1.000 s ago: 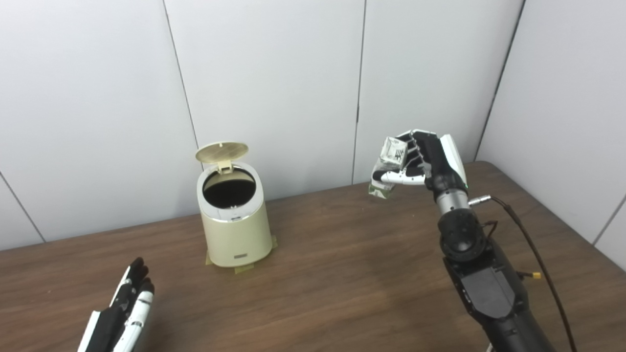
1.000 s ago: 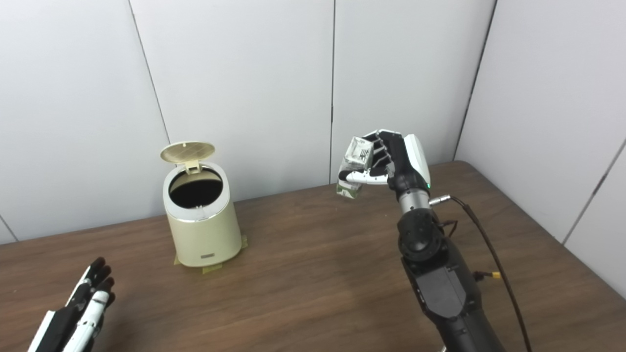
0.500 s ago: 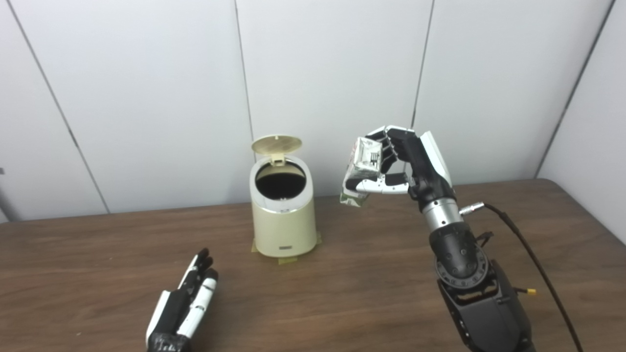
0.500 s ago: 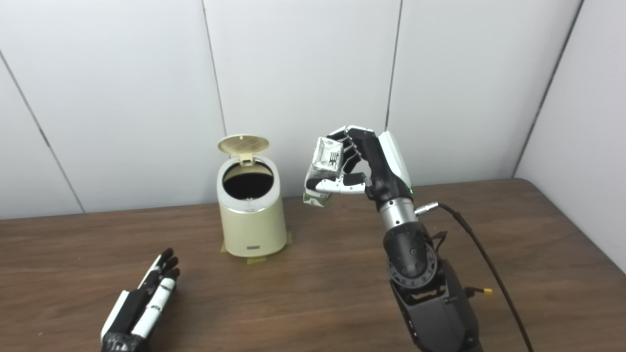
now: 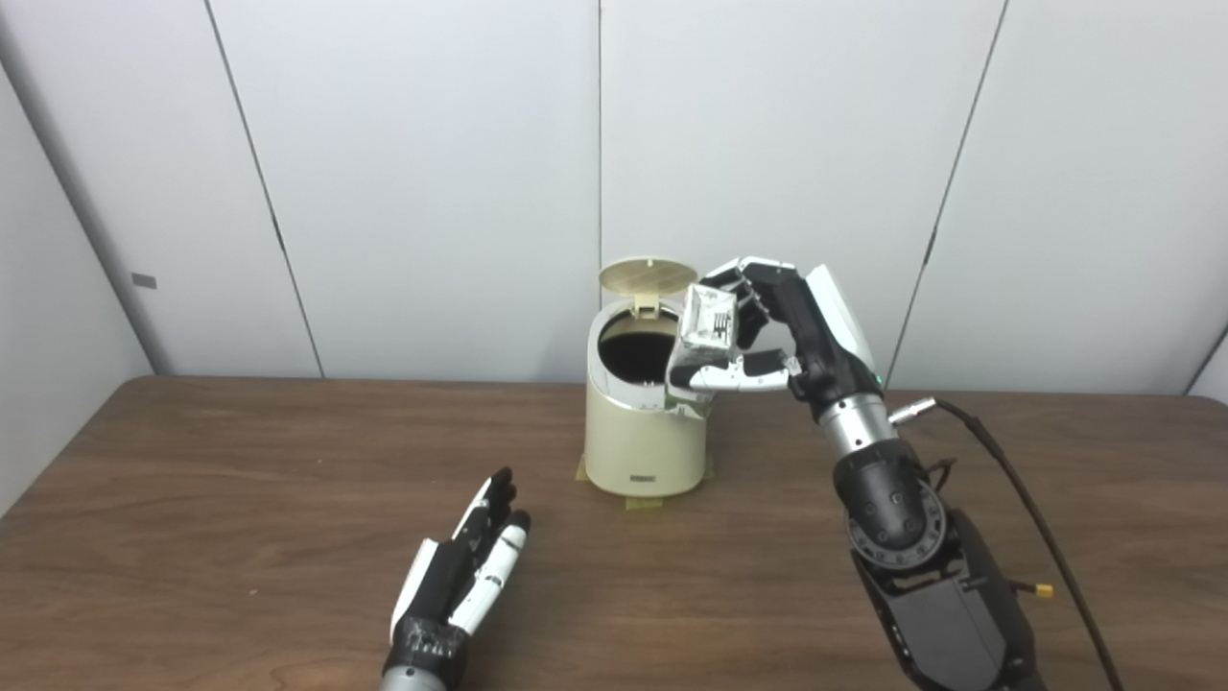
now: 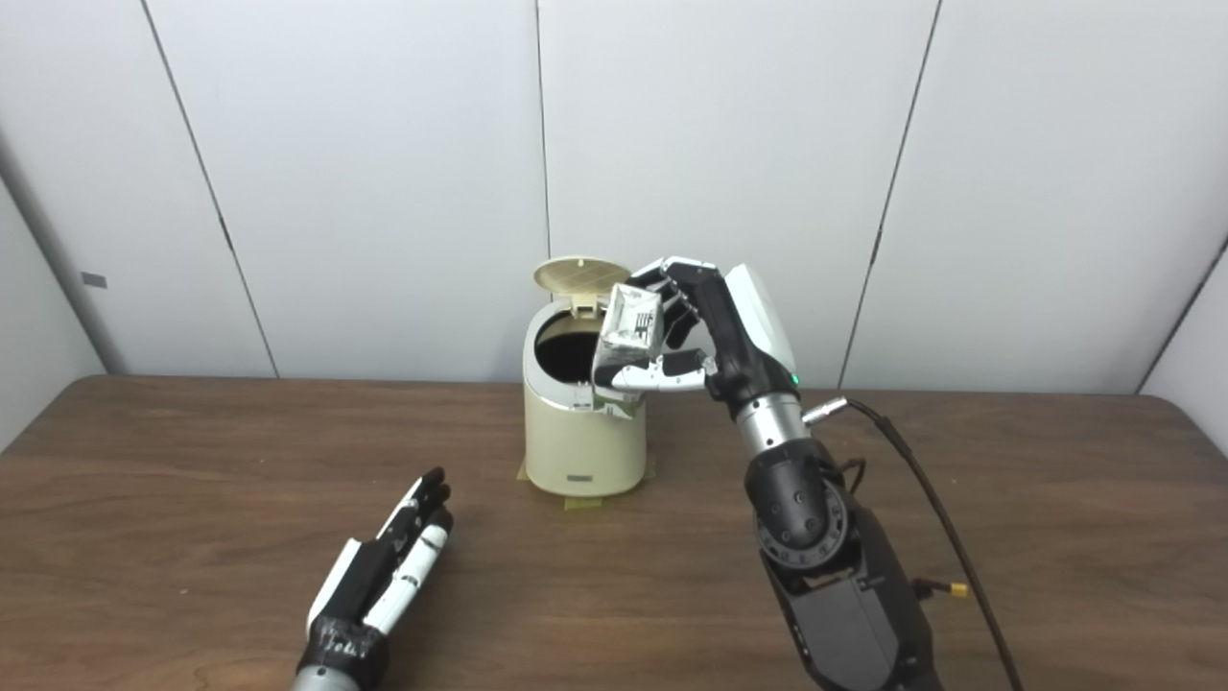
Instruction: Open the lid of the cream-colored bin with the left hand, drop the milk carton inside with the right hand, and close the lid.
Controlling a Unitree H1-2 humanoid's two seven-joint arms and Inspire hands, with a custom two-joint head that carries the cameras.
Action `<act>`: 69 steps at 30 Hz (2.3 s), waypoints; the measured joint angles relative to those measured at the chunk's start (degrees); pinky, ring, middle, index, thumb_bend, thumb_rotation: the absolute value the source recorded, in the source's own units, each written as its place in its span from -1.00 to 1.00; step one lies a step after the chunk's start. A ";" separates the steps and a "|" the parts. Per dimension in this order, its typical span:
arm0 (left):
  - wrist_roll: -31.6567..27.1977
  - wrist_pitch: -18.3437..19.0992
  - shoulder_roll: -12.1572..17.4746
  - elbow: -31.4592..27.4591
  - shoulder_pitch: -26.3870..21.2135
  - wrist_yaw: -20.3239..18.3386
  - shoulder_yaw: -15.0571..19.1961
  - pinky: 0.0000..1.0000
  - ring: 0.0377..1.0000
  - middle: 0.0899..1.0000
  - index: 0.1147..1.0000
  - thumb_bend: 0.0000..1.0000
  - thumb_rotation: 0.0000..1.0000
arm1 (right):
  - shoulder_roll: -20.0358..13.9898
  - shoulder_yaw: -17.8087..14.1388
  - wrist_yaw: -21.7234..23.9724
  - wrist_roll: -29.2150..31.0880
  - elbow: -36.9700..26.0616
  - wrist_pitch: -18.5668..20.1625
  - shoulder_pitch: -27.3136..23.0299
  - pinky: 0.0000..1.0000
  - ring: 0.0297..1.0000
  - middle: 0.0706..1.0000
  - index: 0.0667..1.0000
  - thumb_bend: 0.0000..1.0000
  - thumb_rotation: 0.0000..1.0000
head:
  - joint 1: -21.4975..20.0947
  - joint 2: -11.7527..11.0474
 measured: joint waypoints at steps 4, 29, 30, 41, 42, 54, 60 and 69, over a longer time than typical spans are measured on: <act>1.31 -0.14 -0.09 -0.01 0.01 0.16 -0.62 0.96 0.96 0.95 0.99 -0.29 0.46 | 0.49 0.27 -0.98 -1.33 3.19 -2.15 -2.32 -0.33 -0.28 -0.12 -0.02 0.03 -1.00 | 0.27 -0.17; 2.01 -1.24 -0.43 -0.02 0.62 -0.11 -1.85 0.91 0.94 0.96 1.00 -0.26 0.40 | 1.69 4.91 -24.15 -17.30 20.32 -23.31 -7.79 -0.31 -0.22 -0.07 -0.05 0.00 -1.00 | 1.06 -0.27; 2.04 -1.24 -0.45 -0.02 0.63 -0.12 -2.00 0.90 0.94 0.96 1.00 -0.27 0.39 | 1.74 4.95 -24.36 -17.43 20.32 -23.39 -7.79 -0.31 -0.22 -0.08 -0.05 0.00 -1.00 | 1.14 -0.18; 1.96 -1.23 -0.54 -0.22 0.66 -0.10 -2.26 0.95 0.96 0.97 1.00 -0.26 0.40 | 2.57 5.64 -25.15 -17.70 21.82 -23.60 -7.74 -0.34 -0.21 -0.06 -0.05 0.00 -1.00 | 1.76 0.44; 1.97 -1.23 -0.55 -0.24 0.66 -0.10 -2.27 0.95 0.96 0.97 1.00 -0.26 0.41 | 2.67 5.79 -25.27 -17.75 22.17 -23.62 -7.74 -0.34 -0.21 -0.05 -0.05 0.00 -1.00 | 1.76 0.53; 2.01 -1.05 -0.73 -1.82 0.71 -0.04 -2.24 0.88 0.93 0.96 1.00 -0.25 0.45 | 3.06 6.02 -27.74 -17.94 26.07 -24.33 -8.10 -0.33 -0.21 -0.06 -0.05 0.00 -1.00 | 1.67 1.32; 1.55 -0.78 -0.91 -2.23 0.72 -0.11 -1.98 0.86 0.93 0.97 1.00 -0.29 0.42 | 3.16 6.01 -28.18 -17.93 27.34 -24.35 -8.38 -0.32 -0.22 -0.07 -0.05 0.00 -1.00 | 1.32 1.58; 1.16 -0.78 -0.87 -2.23 0.75 -0.31 -1.83 0.85 0.92 0.96 1.00 -0.28 0.38 | 2.80 6.06 -29.02 -18.24 27.44 -24.36 -8.38 -0.32 -0.22 -0.07 -0.05 0.00 -1.00 | 0.79 1.49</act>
